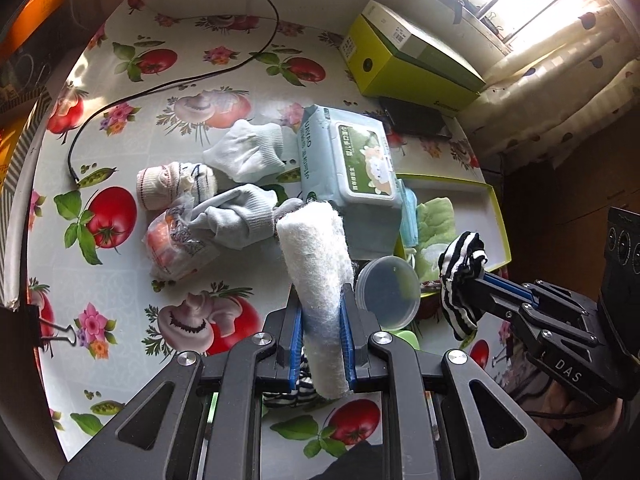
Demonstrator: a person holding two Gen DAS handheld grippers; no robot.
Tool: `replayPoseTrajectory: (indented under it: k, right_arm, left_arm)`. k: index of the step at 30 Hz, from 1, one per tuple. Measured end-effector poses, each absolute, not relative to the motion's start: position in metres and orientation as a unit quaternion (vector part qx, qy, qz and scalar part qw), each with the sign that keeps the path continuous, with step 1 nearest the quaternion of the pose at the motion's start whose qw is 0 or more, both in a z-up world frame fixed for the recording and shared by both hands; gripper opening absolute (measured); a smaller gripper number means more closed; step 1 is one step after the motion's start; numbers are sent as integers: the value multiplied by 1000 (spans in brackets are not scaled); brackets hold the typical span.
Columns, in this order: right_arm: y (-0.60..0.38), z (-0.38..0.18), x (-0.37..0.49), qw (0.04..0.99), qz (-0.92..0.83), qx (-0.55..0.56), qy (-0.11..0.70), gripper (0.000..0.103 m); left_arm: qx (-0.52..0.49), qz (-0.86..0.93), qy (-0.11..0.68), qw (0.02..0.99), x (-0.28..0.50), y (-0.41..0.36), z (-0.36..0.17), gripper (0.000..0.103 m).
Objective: Organize soft objects
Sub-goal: 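Carry the striped cloth into the box and open the right gripper while the left gripper carries the towel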
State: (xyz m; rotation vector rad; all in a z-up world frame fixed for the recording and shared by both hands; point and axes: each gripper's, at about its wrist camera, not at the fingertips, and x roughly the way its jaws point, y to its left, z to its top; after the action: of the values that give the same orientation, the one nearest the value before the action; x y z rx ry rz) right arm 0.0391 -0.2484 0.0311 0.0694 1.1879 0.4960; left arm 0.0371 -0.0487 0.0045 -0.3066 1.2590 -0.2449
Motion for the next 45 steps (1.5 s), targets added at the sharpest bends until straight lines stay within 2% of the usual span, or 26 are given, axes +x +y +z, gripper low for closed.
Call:
replayPoseTrajectory:
  k: [27, 45]
  right_arm:
    - [-358, 9, 64, 814, 133, 113, 554, 9]
    - [-400, -41, 101, 798, 104, 125, 580, 10]
  left_arm:
    - [-79, -188, 593, 779, 82, -145, 12, 17]
    - [-55, -208, 601, 770, 112, -189, 6, 17]
